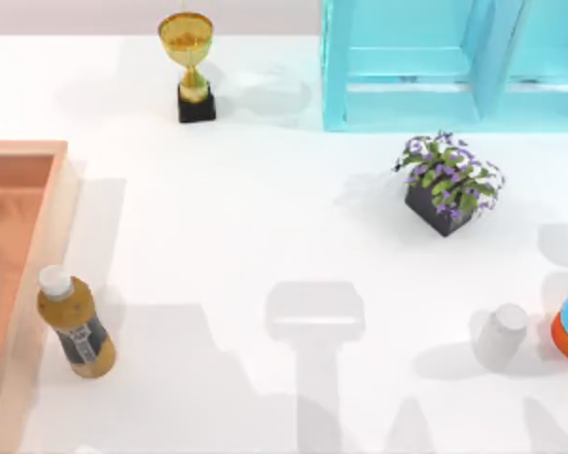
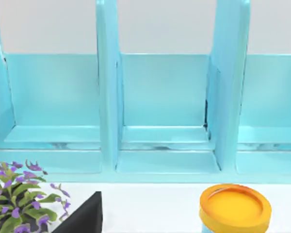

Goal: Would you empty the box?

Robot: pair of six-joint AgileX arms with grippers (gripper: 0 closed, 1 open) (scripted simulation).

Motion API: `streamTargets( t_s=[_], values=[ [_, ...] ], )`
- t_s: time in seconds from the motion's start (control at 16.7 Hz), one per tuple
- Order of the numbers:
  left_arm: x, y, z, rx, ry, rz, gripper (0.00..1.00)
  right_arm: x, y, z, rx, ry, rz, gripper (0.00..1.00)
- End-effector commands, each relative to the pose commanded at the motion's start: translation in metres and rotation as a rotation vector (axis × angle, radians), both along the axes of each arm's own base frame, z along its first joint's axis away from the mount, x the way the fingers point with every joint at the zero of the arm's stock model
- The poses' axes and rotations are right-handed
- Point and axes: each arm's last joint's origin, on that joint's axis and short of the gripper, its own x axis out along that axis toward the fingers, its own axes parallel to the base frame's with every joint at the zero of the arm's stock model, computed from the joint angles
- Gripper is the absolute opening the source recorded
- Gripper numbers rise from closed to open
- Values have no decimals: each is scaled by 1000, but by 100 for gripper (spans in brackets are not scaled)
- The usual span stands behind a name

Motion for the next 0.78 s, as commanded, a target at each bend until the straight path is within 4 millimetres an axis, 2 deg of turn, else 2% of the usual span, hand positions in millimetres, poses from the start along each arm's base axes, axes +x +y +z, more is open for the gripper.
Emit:
streamTargets(
  t_s=[0.18, 0.54, 0.66, 0.78],
  values=[
    [-4, -1, 22, 5, -17, 0, 0, 0, 0, 0, 0, 0, 0, 100],
    [-1, -3, 20, 9, -17, -11, 0, 0, 0, 0, 0, 0, 0, 100],
    [12, -14, 19, 20, -29, -40, 0, 0, 0, 0, 0, 0, 0, 100],
    [31, -38, 16, 35, -51, -69, 0, 0, 0, 0, 0, 0, 0, 100]
  ],
)
